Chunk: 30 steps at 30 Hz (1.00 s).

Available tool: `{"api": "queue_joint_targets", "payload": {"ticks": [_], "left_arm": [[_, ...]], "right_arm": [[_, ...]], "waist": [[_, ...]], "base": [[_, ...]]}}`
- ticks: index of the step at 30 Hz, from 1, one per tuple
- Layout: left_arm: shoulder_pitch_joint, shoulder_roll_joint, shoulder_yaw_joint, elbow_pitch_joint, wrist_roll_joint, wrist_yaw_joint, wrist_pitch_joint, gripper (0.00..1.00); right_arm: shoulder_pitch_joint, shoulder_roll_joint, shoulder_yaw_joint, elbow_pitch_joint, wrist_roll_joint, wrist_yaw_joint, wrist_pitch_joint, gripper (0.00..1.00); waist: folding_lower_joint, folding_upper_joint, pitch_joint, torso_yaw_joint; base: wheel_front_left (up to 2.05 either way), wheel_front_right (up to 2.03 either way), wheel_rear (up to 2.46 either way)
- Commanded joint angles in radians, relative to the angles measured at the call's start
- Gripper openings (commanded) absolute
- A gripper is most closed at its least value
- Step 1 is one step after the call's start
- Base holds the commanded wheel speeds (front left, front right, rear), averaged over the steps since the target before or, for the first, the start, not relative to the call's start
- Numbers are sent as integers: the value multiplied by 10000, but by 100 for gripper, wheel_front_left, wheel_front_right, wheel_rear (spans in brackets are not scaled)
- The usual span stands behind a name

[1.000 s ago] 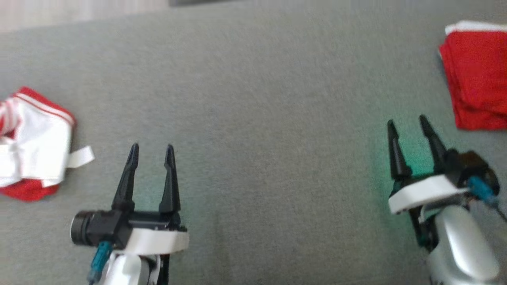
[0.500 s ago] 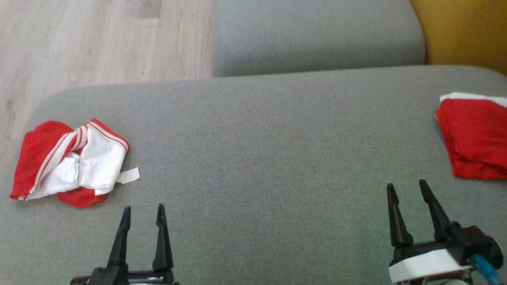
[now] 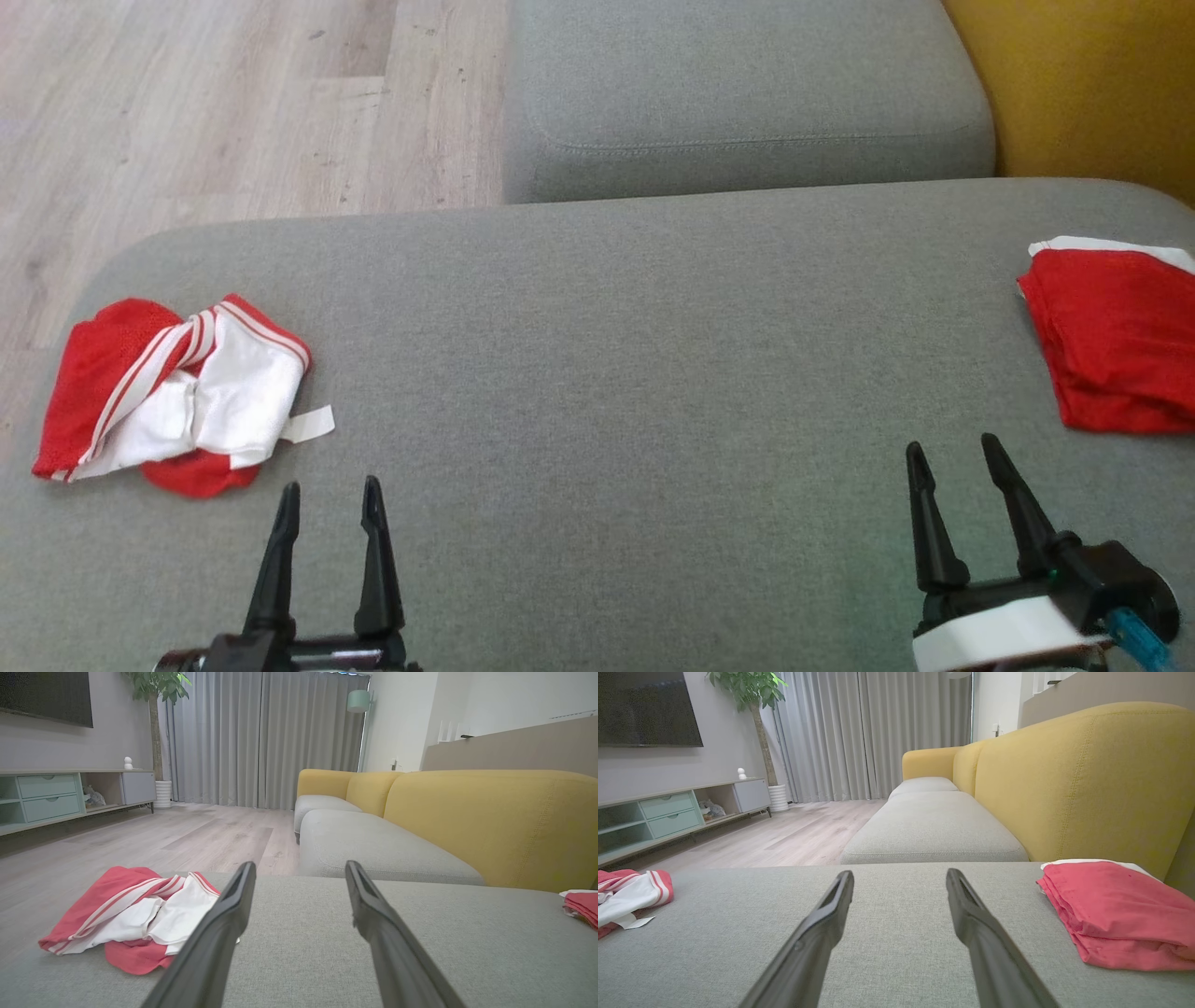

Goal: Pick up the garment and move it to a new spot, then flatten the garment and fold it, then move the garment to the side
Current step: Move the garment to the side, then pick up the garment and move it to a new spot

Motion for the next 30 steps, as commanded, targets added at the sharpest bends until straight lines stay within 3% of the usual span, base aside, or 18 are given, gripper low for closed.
{"api": "queue_joint_targets", "payload": {"ticks": [1, 15, 30], "left_arm": [[-337, -33, 326, -378, 56, 27, -21, 100], [-366, -33, 289, -309, 145, -100, -21, 100], [-345, -33, 667, -316, 204, -127, -21, 100]], "right_arm": [[-186, -54, 266, -322, 3, -7, -106, 100], [-97, -53, 162, -313, 101, -7, -106, 100], [-199, -53, 877, 296, 877, -7, -107, 100]], "waist": [[0, -1, 16, -22], [0, -1, 26, 235], [0, -1, 125, 2720]], "base": [[0, 0, 0], [0, 0, 0], [0, 0, 0]]}}
